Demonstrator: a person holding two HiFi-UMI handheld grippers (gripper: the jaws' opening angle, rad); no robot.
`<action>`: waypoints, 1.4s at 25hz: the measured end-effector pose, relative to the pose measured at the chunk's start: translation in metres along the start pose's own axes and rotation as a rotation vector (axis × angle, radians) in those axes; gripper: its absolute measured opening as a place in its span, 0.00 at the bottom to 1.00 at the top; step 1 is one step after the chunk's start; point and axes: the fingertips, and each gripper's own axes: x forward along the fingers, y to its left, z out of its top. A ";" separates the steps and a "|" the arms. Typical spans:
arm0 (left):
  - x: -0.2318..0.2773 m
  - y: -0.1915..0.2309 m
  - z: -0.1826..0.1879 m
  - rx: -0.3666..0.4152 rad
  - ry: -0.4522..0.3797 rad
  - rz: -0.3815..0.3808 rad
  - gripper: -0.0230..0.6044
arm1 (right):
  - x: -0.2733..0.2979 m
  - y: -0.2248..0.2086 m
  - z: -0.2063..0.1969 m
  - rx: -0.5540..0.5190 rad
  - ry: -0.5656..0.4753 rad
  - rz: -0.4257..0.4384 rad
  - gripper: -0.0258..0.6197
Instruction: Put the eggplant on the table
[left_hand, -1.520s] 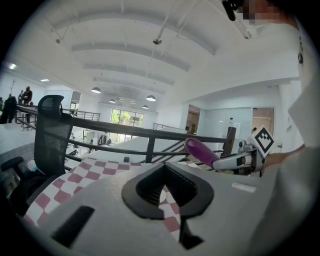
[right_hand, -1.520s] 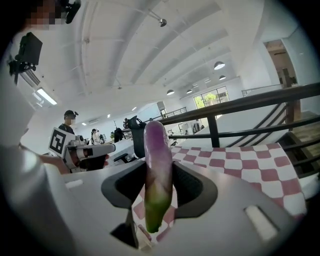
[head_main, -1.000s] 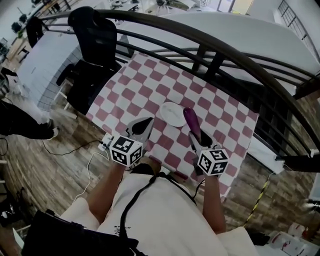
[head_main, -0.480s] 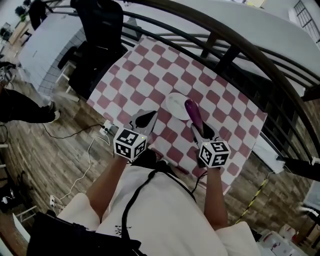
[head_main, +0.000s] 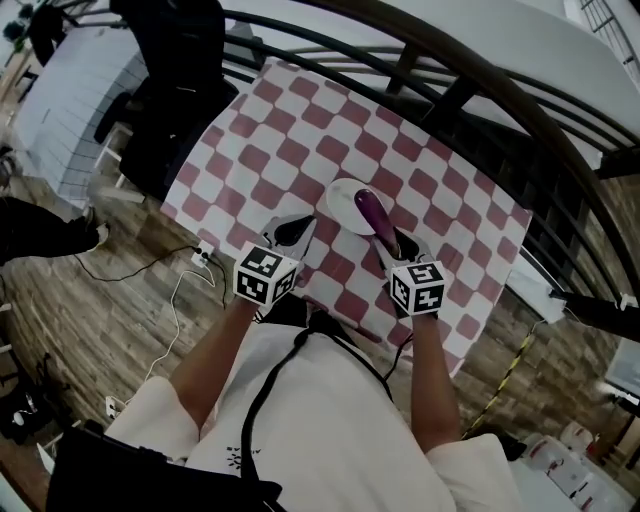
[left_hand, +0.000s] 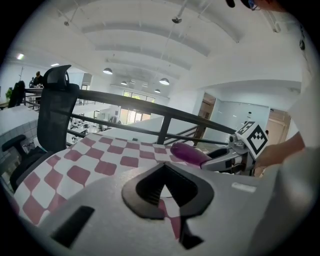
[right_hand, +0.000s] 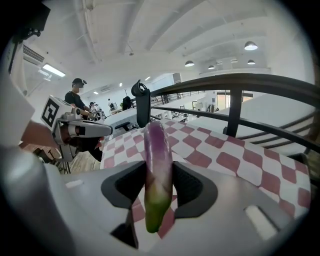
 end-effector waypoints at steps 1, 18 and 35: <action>0.003 0.001 -0.002 0.005 0.010 -0.009 0.04 | 0.006 -0.001 -0.002 -0.013 0.014 -0.002 0.31; 0.027 0.031 -0.008 0.011 0.078 -0.056 0.04 | 0.092 -0.017 -0.042 -0.190 0.252 -0.049 0.31; 0.021 0.050 -0.014 0.008 0.110 -0.028 0.04 | 0.122 -0.027 -0.048 -0.329 0.352 -0.080 0.32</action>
